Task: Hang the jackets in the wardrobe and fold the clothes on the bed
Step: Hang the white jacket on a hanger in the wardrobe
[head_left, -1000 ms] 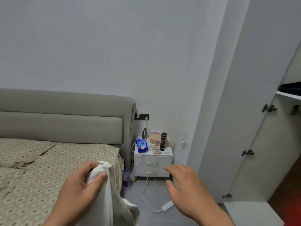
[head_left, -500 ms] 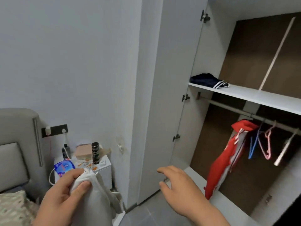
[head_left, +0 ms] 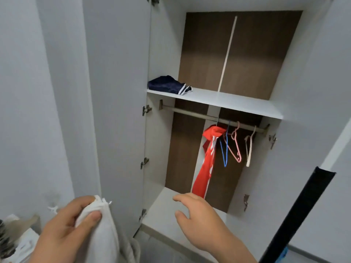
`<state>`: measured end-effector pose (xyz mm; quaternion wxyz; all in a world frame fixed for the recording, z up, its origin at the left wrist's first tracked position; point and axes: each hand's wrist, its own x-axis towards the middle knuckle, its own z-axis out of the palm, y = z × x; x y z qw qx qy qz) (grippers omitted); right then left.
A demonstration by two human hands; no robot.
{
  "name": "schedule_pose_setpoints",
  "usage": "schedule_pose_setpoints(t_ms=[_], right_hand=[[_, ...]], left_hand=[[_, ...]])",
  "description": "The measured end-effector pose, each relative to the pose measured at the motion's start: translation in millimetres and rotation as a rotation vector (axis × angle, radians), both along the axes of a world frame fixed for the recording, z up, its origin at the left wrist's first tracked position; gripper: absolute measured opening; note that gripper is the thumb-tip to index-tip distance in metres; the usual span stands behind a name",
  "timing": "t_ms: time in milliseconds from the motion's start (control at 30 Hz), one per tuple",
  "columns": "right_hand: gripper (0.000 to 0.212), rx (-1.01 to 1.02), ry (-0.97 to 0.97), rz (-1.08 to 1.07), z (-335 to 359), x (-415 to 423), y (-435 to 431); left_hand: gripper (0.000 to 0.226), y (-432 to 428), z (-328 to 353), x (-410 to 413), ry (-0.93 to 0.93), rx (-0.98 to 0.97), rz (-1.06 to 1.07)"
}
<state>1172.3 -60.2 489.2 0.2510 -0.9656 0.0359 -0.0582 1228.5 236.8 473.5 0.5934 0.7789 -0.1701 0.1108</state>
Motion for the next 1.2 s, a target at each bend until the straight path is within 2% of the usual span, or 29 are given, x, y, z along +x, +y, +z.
schedule_pose_setpoints(t_ms=[100,267,433,500,567,667,833,900,967,1200], right_hand=[[0.044,0.041,-0.017,-0.082,-9,32,-23],[0.044,0.108,-0.016,-0.218,-19,77,-67],[0.039,0.126,-0.044,-0.334,-11,114,-108],[0.038,0.15,-0.071,-0.367,-7,126,-118],[0.037,0.168,-0.098,-0.408,-3,138,-127],[0.037,0.155,-0.159,-0.477,-3,155,-141],[0.036,0.189,-0.237,-0.567,2,185,-148],[0.042,0.182,-0.246,-0.605,6,199,-150],[0.033,0.128,-0.217,-0.657,7,212,-155],[0.034,0.16,-0.211,-0.816,-14,234,-197]], left_hand=[[0.026,-31,-4,40,0.016,0.041,-0.082],[0.019,-73,-8,108,0.08,0.037,-0.197],[0.02,-120,1,168,0.085,-0.043,-0.281],[0.039,-140,5,191,0.084,-0.042,-0.332],[0.046,-162,10,214,0.097,-0.023,-0.387],[0.041,-193,13,251,0.116,-0.024,-0.42],[0.014,-239,21,313,0.078,0.06,-0.521],[0.016,-255,26,334,0.056,0.06,-0.554],[0.023,-273,29,353,0.036,0.016,-0.591],[0.024,-343,16,401,0.054,0.072,-0.712]])
